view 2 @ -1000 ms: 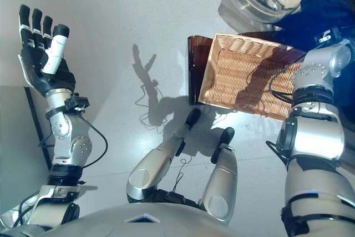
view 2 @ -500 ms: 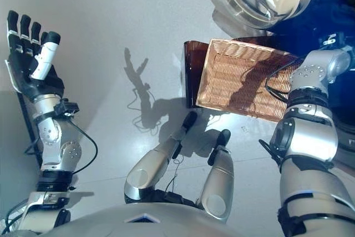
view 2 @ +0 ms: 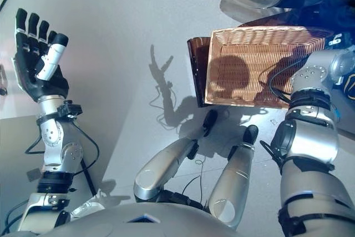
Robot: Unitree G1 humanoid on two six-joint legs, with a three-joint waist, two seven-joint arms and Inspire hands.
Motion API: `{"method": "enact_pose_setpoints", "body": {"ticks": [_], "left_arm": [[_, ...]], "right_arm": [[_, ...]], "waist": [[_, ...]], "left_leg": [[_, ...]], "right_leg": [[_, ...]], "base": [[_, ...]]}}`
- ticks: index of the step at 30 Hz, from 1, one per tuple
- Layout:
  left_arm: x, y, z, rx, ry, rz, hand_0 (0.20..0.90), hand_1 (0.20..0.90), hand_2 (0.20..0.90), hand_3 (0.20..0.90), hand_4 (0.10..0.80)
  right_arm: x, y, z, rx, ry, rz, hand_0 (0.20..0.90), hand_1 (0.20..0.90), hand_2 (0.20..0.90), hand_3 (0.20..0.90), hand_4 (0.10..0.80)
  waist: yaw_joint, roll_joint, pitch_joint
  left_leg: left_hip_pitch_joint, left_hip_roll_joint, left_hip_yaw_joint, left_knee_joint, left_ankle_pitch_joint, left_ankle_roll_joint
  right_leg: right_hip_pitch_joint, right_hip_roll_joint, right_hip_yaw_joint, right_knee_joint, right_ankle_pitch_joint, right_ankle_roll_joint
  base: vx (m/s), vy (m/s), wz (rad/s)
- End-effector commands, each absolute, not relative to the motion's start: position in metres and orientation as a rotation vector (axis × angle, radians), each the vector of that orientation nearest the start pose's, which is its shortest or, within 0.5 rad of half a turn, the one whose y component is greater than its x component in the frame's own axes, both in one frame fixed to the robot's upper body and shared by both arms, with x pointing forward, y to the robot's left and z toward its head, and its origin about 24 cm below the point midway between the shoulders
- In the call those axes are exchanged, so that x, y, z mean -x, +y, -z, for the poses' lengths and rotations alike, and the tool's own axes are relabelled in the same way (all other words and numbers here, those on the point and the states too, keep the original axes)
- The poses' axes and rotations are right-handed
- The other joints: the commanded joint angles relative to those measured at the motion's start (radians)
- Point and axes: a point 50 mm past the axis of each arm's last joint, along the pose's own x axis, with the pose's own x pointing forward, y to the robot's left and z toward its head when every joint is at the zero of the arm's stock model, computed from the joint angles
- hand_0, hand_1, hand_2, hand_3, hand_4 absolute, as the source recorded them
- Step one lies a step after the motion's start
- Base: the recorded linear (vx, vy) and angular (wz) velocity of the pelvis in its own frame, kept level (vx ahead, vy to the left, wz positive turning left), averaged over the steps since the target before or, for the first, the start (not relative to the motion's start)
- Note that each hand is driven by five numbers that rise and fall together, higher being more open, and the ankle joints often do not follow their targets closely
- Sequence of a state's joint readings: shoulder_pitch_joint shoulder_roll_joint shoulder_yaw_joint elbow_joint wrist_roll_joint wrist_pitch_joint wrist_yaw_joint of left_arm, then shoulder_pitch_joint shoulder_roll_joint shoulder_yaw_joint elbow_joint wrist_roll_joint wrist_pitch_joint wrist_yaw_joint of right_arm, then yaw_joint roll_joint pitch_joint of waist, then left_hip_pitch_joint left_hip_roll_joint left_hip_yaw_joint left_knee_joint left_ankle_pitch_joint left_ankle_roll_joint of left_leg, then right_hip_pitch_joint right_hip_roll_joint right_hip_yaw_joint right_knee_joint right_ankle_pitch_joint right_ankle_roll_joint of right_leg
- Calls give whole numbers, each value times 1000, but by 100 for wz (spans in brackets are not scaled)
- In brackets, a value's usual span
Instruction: Pick up the clothes and place them into the washing machine
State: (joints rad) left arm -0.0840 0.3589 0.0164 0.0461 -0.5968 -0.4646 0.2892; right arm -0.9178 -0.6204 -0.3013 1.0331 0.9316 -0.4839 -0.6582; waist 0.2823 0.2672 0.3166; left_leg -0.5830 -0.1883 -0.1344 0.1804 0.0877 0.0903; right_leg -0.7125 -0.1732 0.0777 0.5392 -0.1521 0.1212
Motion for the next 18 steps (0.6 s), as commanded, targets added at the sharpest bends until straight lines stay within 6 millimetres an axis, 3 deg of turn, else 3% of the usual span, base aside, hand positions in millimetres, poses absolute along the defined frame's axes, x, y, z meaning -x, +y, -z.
{"method": "enact_pose_setpoints", "body": {"ticks": [1,8,18], "left_arm": [[-243,254,-144,318,-711,-390,900,900,900,900,800],[-242,259,-148,291,-732,-402,900,900,900,900,800],[-241,263,-146,258,-713,-387,900,900,900,900,800]], "right_arm": [[-300,-394,-253,-628,-820,1141,200,200,200,200,300],[-287,-400,-296,-529,-938,1123,200,200,200,200,300],[-251,-426,-347,-335,-1034,1198,200,200,200,200,300]], "waist": [[-12,27,-39],[-21,47,-46],[-37,72,-74]], "left_leg": [[-71,-24,18,165,-143,-69],[-67,-15,36,127,-119,-74],[-38,-12,53,87,-119,-78]], "right_leg": [[60,27,11,21,-65,-76],[33,36,38,17,-51,-75],[31,39,74,-1,-58,-76]], "base": [[0,0,0],[-7,28,-12],[21,19,-11]]}}
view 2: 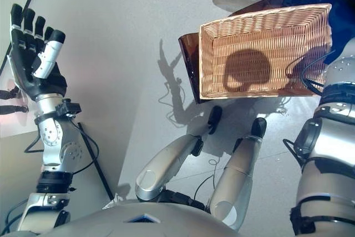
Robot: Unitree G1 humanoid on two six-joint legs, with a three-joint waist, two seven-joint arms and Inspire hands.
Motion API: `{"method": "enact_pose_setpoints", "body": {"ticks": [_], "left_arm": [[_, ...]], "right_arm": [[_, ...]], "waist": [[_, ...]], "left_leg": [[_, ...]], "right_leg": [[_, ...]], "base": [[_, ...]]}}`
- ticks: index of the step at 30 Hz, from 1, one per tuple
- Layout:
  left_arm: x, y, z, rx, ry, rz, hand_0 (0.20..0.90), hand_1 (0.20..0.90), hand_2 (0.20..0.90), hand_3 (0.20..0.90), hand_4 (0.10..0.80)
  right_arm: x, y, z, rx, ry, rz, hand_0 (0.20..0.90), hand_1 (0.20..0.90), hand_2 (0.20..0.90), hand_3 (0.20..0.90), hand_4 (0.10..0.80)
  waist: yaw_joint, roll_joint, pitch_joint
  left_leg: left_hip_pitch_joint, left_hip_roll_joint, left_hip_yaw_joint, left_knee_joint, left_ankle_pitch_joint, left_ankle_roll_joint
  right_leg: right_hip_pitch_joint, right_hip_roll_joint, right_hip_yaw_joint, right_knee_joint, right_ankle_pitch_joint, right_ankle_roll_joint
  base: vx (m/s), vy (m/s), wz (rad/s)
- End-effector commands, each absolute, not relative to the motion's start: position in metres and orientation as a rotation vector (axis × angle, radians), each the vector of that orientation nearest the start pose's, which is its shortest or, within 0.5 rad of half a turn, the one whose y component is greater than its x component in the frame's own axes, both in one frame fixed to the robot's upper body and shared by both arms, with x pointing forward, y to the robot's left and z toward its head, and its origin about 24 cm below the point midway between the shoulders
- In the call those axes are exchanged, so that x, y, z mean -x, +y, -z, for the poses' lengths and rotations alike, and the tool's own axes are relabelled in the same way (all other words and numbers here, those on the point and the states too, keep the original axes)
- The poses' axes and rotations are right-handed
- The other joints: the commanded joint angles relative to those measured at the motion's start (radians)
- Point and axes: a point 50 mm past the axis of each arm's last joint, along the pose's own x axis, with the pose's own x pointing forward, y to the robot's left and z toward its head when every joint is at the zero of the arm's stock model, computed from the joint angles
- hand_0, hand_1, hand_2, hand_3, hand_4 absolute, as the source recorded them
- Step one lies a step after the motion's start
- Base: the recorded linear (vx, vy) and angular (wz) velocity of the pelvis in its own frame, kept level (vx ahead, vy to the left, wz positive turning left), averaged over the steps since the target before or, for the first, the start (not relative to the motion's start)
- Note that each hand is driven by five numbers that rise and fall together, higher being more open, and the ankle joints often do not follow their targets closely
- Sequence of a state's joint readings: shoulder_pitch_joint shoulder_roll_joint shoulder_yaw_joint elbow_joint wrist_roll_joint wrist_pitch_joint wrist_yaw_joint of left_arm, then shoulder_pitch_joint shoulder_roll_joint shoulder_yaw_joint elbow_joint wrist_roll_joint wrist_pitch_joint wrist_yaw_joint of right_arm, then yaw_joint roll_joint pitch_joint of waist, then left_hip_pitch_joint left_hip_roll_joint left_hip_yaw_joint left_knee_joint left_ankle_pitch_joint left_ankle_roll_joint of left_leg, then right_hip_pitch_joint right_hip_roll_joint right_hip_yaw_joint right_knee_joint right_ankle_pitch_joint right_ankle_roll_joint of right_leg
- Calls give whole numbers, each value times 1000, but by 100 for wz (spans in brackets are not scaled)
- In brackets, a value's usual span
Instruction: Pick up the clothes and place them into the washing machine
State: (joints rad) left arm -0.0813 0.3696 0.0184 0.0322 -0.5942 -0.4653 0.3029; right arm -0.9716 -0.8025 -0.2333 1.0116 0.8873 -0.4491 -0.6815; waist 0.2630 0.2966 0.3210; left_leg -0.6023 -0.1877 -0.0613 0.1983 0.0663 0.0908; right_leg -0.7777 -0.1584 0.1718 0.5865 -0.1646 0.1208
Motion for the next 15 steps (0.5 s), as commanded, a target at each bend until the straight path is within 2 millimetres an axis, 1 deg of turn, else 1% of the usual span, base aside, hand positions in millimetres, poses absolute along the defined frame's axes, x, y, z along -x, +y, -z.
{"method": "enact_pose_setpoints", "body": {"ticks": [1,2,3,5,7,8,9,11,12,14,15], "left_arm": [[-241,263,-146,254,-714,-385,900,900,900,900,800],[-241,264,-145,249,-707,-383,900,900,900,900,800],[-241,263,-146,247,-709,-379,900,900,900,900,800],[-240,265,-143,244,-699,-379,900,900,900,900,800],[-240,265,-143,243,-700,-380,900,900,900,900,800],[-240,266,-144,244,-701,-381,900,900,900,900,800],[-239,266,-143,246,-697,-380,900,900,900,900,800],[-238,268,-144,244,-704,-391,900,900,900,900,800],[-238,269,-146,241,-711,-395,900,900,900,900,800],[-237,272,-151,240,-738,-409,900,900,900,900,800],[-237,273,-153,246,-749,-419,900,900,900,900,800]], "right_arm": [[-245,-428,-352,-310,-1051,1208,200,200,200,200,300],[-241,-430,-355,-283,-1058,1220,200,200,200,200,300],[-236,-432,-360,-261,-1068,1234,200,200,200,200,300],[-227,-438,-366,-232,-1075,1258,200,200,200,200,300],[-224,-440,-368,-214,-1073,1265,200,200,200,200,300],[-224,-440,-369,-215,-1074,1264,200,200,200,200,300],[-217,-449,-365,-201,-1051,1309,200,200,200,200,300],[-214,-450,-366,-196,-1053,1316,200,200,200,200,300],[-214,-449,-368,-198,-1065,1311,200,200,200,200,300],[-210,-447,-374,-202,-1099,1304,200,200,200,200,300],[-210,-447,-375,-210,-1107,1303,200,200,200,200,300]], "waist": [[-23,47,-77],[-28,46,-79],[-28,49,-79],[-32,50,-83],[-34,47,-86],[-34,49,-85],[-41,43,-91],[-45,46,-86],[-48,44,-83],[-56,39,-63],[-60,34,-53]], "left_leg": [[-21,-11,-19,65,-88,-79],[-16,-13,-20,65,-98,-79],[-19,-11,-17,62,-87,-81],[-17,-12,-17,56,-86,-81],[-14,-13,-15,54,-94,-81],[-17,-11,-14,53,-85,-81],[-12,-13,-15,50,-95,-81],[-22,-10,-12,51,-84,-82],[-26,-13,-11,60,-97,-82],[-59,-16,1,115,-106,-84],[-86,-17,2,148,-115,-86]], "right_leg": [[92,26,-17,-50,-36,-76],[94,24,-15,-47,-46,-76],[91,26,-13,-53,-35,-75],[86,30,-5,-55,-33,-77],[85,29,-3,-54,-40,-78],[82,31,-4,-57,-30,-77],[83,33,1,-55,-41,-82],[70,41,7,-58,-28,-83],[68,41,10,-47,-45,-86],[44,44,9,-7,-53,-93],[26,50,12,19,-63,-98]], "base": [[0,0,0],[0,0,0],[0,0,0],[20,2,-1],[17,0,-1],[0,0,0],[0,0,0],[0,0,0],[-44,10,-3],[-60,-19,-4],[-58,-28,2]]}}
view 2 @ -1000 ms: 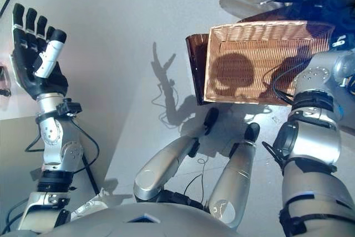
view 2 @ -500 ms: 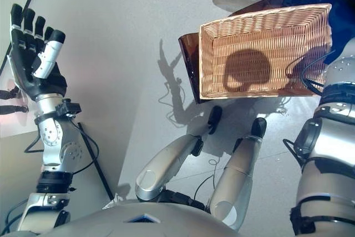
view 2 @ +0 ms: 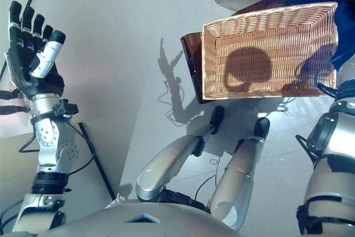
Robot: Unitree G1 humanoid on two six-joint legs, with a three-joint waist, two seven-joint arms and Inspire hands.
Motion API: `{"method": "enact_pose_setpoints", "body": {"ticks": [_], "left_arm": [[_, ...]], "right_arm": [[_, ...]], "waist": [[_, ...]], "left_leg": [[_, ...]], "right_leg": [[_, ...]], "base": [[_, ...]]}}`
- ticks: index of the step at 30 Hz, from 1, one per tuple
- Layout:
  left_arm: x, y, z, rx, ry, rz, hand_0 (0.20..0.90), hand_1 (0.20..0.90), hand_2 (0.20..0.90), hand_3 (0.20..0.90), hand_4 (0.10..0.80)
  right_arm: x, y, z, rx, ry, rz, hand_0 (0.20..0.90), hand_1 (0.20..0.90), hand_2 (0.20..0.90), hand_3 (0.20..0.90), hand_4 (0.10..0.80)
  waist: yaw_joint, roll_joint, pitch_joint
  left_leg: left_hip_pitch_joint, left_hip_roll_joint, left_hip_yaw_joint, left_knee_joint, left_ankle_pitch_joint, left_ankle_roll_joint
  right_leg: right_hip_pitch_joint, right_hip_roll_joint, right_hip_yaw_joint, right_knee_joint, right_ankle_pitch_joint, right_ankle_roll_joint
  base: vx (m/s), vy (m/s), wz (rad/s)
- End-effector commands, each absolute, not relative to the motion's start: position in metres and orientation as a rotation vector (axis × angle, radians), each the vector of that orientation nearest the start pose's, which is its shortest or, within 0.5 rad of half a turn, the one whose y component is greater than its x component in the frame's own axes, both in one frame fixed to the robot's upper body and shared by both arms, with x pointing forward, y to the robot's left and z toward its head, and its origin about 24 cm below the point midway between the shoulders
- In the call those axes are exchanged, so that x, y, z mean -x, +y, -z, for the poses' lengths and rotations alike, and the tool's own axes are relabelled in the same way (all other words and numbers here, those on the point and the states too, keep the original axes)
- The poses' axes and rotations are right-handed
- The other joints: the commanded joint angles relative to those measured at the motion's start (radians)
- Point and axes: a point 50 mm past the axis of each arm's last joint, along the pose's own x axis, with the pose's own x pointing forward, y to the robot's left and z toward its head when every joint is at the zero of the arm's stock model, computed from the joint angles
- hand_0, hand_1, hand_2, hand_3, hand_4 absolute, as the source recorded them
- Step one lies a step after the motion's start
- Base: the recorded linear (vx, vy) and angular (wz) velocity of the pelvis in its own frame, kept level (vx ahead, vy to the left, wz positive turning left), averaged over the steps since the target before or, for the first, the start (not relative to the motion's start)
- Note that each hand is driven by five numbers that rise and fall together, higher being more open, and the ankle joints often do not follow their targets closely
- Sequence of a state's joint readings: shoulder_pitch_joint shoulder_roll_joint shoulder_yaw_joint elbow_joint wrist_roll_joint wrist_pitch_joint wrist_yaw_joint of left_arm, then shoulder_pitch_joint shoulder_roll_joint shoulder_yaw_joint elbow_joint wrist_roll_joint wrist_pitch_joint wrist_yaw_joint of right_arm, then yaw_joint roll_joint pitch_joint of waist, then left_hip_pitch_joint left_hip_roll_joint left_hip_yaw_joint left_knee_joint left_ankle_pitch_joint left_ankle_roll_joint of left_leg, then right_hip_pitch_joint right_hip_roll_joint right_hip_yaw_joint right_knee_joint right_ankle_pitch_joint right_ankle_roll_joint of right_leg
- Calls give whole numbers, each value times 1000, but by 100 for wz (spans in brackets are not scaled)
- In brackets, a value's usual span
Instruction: Pick up the clothes and place them into the washing machine
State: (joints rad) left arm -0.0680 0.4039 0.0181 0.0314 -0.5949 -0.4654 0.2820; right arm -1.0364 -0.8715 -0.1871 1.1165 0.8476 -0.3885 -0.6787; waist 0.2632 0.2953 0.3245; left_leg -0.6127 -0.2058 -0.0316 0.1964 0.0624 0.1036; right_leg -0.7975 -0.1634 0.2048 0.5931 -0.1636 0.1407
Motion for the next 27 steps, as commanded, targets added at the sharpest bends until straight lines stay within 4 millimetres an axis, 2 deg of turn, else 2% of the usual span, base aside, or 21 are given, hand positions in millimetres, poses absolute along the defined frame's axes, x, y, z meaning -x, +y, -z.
{"method": "enact_pose_setpoints", "body": {"ticks": [1,3,4,7,12,16,21,22,23,25,26,27], "left_arm": [[-237,273,-153,246,-749,-420,900,900,900,900,800],[-238,274,-162,267,-791,-440,900,900,900,900,800],[-239,274,-162,276,-790,-446,900,900,900,900,800],[-239,272,-167,276,-812,-447,900,900,900,900,800],[-241,272,-175,285,-848,-451,900,900,900,900,800],[-239,275,-178,275,-863,-465,900,900,900,900,800],[-238,277,-179,255,-867,-446,900,900,900,900,800],[-238,278,-179,254,-864,-445,900,900,900,900,800],[-239,279,-180,256,-863,-444,900,900,900,900,800],[-239,279,-178,264,-854,-451,900,900,900,900,800],[-239,280,-178,266,-857,-453,900,900,900,900,800],[-240,278,-178,274,-855,-447,900,900,900,900,800]], "right_arm": [[-210,-447,-375,-210,-1107,1303,200,200,200,200,300],[-212,-448,-371,-247,-1103,1297,200,200,200,200,300],[-215,-447,-368,-249,-1095,1281,200,200,200,200,300],[-222,-442,-364,-277,-1095,1261,200,200,200,200,300],[-247,-427,-351,-296,-1040,1206,200,200,200,200,300],[-252,-422,-352,-275,-1039,1193,200,200,200,200,300],[-245,-429,-356,-123,-990,1246,200,200,200,200,300],[-244,-431,-356,-103,-976,1253,200,200,200,200,300],[-244,-432,-356,-92,-968,1251,200,200,200,200,300],[-250,-430,-353,-90,-949,1213,200,200,200,200,300],[-252,-431,-349,-61,-916,1213,200,200,200,200,300],[-255,-432,-344,-37,-880,1222,200,200,200,200,300]], "waist": [[-61,34,-58],[-83,24,-28],[-87,18,-31],[-94,12,-13],[-94,-1,24],[-94,-12,28],[-91,-20,1],[-89,-25,-7],[-90,-26,-1],[-88,-34,-2],[-88,-38,6],[-85,-45,2]], "left_leg": [[-80,0,-27,156,-115,-99],[-152,-6,-12,277,-147,-101],[-168,-9,-15,303,-173,-104],[-226,-9,2,397,-206,-104],[-332,17,31,585,-268,-85],[-368,21,36,654,-312,-76],[-379,24,31,646,-310,-80],[-373,18,25,661,-337,-81],[-387,24,34,669,-315,-81],[-387,22,30,704,-354,-78],[-406,31,41,722,-343,-75],[-401,27,32,738,-371,-75]], "right_leg": [[41,55,-20,19,-69,-118],[-20,75,-20,124,-90,-133],[-38,82,-17,152,-117,-135],[-88,97,-18,217,-125,-139],[-185,149,-27,354,-151,-142],[-220,169,-37,409,-172,-143],[-235,167,-43,415,-181,-149],[-228,170,-40,431,-208,-150],[-241,172,-45,437,-187,-152],[-235,184,-41,460,-222,-157],[-251,189,-47,472,-205,-160],[-243,193,-44,483,-233,-162]], "base": [[-69,-47,6],[-79,-95,15],[-47,-98,26],[-42,-28,19],[-127,-38,-14],[-39,-54,-18],[18,-23,-3],[0,0,0],[-7,-33,-2],[-15,-64,-1],[69,-99,-5],[-118,-76,-6]]}}
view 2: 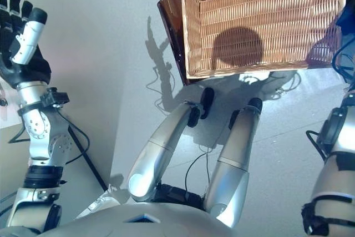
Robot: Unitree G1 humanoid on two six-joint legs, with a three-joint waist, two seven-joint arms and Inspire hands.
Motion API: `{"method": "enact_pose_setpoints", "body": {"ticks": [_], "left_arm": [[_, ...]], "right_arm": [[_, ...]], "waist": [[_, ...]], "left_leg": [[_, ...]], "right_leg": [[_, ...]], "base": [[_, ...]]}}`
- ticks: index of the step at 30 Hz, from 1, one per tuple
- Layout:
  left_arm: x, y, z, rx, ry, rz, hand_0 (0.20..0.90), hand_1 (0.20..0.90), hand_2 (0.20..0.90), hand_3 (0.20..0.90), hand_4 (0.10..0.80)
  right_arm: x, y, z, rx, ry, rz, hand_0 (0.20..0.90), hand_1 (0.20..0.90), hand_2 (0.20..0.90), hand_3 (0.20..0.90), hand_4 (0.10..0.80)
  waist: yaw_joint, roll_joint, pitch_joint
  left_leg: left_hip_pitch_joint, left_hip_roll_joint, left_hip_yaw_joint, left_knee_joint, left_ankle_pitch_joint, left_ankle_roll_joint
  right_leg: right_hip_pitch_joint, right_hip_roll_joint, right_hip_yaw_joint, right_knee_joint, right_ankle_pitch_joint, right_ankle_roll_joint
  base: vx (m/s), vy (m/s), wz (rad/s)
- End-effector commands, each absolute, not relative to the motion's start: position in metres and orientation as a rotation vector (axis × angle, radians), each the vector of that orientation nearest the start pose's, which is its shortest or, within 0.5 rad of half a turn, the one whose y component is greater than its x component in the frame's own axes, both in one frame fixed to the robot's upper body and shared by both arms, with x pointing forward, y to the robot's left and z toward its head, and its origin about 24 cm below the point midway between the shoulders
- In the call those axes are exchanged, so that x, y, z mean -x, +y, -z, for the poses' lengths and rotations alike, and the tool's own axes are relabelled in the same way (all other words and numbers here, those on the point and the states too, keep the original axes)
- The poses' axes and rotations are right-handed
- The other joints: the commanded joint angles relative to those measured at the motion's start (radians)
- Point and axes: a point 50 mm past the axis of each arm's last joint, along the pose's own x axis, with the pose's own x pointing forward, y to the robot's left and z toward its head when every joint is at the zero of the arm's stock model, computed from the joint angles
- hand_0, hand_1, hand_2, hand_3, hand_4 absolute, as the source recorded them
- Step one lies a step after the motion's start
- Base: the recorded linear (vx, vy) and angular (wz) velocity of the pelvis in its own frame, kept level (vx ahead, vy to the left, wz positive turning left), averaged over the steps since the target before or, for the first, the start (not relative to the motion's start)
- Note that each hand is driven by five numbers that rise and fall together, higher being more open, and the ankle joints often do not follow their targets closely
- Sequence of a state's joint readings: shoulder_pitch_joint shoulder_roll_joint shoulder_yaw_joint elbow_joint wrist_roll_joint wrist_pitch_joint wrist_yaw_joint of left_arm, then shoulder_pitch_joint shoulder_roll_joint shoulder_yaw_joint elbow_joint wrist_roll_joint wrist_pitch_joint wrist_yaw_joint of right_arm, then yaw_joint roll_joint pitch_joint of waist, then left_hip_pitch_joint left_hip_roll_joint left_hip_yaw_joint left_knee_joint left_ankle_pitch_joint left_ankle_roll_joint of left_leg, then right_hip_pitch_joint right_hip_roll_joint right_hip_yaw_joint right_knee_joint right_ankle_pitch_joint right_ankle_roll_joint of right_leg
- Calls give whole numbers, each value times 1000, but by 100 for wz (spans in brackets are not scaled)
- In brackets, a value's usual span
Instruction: Pick up the clothes and place them into the washing machine
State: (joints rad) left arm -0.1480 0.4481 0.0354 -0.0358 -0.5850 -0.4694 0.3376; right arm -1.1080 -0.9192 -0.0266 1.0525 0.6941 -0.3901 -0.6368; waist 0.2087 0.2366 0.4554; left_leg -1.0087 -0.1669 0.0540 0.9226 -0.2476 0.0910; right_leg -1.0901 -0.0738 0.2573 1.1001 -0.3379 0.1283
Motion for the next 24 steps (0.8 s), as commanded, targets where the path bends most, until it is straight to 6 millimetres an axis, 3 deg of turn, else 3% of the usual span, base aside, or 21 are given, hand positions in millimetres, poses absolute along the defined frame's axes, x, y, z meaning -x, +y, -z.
{"method": "enact_pose_setpoints", "body": {"ticks": [1,2,6,7,8,12,13,19,24], "left_arm": [[-241,276,-176,281,-847,-442,900,900,900,900,800],[-242,275,-175,279,-841,-431,900,900,900,900,800],[-242,274,-170,276,-815,-402,900,900,900,900,800],[-242,274,-170,276,-815,-402,900,900,900,900,800],[-244,274,-170,272,-807,-389,900,900,900,900,800],[-246,272,-170,262,-799,-349,900,900,900,900,800],[-247,270,-169,260,-789,-336,900,900,900,900,800],[-244,270,-163,248,-764,-320,900,900,900,900,800],[-242,270,-159,243,-744,-311,900,900,900,900,800]], "right_arm": [[-255,-435,-342,-17,-853,1241,200,200,200,200,300],[-254,-438,-341,22,-817,1273,200,200,200,200,300],[-247,-441,-350,233,-760,1337,200,200,200,200,300],[-247,-441,-350,233,-760,1337,200,200,200,200,300],[-243,-443,-357,366,-726,1362,200,200,200,200,300],[-228,-445,-385,526,-724,1411,200,200,200,200,300],[-216,-453,-389,539,-710,1441,200,200,200,200,300],[-198,-443,-427,666,-789,1503,200,200,200,200,300],[-179,-448,-441,696,-782,1580,200,200,200,200,300]], "waist": [[-31,16,-122],[-27,9,-128],[-40,12,-129],[-40,10,-134],[-35,6,-142],[-38,4,-152],[-39,4,-156],[-42,-12,-171],[-49,-16,-181]], "left_leg": [[-16,-6,-48,14,-41,-61],[-6,-11,-55,19,-66,-65],[28,-8,-58,-54,-12,-81],[38,-14,-64,-47,-40,-82],[57,-6,-65,-115,13,-89],[117,-1,-76,-236,75,-108],[132,3,-81,-270,94,-117],[221,10,-104,-430,171,-145],[264,19,-117,-504,202,-154]], "right_leg": [[37,102,-102,-23,-40,-153],[47,102,-101,-13,-66,-155],[67,80,-114,-42,-36,-155],[79,80,-109,-36,-64,-154],[89,73,-115,-74,-32,-156],[132,60,-108,-156,-12,-160],[145,54,-109,-174,-10,-159],[210,44,-111,-277,23,-158],[251,47,-112,-345,50,-148]], "base": [[76,-78,-6],[-95,-49,-4],[18,-35,3],[38,-5,16],[27,-3,16],[-8,-34,6],[2,-68,6],[11,-72,7],[-6,-73,1]]}}
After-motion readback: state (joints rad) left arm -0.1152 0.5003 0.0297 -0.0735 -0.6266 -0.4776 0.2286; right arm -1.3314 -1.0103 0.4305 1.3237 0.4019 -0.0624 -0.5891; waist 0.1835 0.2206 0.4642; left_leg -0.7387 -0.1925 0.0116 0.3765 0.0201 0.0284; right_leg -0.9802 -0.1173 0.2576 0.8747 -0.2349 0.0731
